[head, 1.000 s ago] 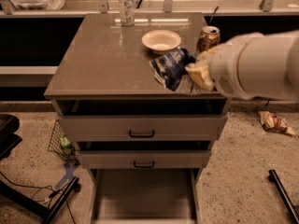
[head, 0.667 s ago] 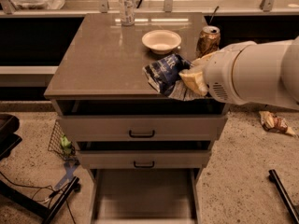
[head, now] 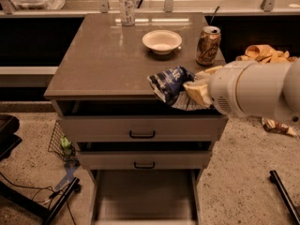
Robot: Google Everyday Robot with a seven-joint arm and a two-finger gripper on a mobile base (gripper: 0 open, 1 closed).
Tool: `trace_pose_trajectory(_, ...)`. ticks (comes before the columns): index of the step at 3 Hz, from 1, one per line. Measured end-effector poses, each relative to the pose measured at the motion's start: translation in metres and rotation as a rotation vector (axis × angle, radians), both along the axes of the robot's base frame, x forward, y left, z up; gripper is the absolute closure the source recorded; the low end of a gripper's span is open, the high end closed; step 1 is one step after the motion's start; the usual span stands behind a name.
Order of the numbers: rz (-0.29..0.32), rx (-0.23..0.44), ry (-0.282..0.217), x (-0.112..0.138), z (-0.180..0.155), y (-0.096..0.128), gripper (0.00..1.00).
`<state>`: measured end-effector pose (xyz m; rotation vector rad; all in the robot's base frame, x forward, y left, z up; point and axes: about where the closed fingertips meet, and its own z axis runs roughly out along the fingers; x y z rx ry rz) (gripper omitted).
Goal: Place blue chip bag into bottom drawer
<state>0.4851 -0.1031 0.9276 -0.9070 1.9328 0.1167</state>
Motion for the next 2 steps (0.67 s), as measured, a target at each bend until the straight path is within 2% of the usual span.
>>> trace_pose_trajectory(1, -0.027, 0.091, 0.111, -0.007, -0.080, -0.032, 1.00)
trace_pose_trajectory(2, 0.001, 0.252, 0.203, -0.022, -0.137, -0.045, 1.00)
